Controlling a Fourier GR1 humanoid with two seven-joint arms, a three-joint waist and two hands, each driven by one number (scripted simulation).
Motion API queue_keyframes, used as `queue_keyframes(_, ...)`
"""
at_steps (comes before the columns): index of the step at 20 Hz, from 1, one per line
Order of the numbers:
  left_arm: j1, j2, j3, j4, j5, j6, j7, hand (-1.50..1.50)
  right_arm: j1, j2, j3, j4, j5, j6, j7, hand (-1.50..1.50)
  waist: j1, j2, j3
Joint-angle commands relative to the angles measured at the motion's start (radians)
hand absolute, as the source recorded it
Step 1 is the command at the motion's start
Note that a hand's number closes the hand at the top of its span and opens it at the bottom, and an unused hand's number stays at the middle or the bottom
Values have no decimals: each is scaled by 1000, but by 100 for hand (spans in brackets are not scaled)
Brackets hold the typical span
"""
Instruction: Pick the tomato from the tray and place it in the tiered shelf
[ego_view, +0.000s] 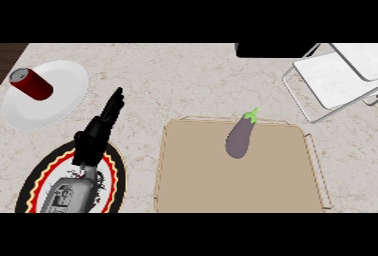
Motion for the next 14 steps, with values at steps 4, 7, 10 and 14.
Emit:
queue_keyframes(4, -44, 3, 28, 4, 8, 5, 26, 0, -3, 4, -67, 13, -107, 45, 5, -150, -8, -2, 1)
queue_keyframes(7, 64, 18, -6, -90, 20, -41, 37, 0, -89, -8, -64, 36, -137, 99, 43, -150, 7, -2, 1)
queue_keyframes(10, -30, 24, 31, -3, 28, -39, 39, 0, -83, -38, -88, 69, -185, 156, 4, -150, -1, 0, 1)
queue_keyframes(14, -4, -3, 5, -42, -11, 5, 49, 0, -107, -75, -117, 49, -241, 207, 26, -150, -1, -2, 1)
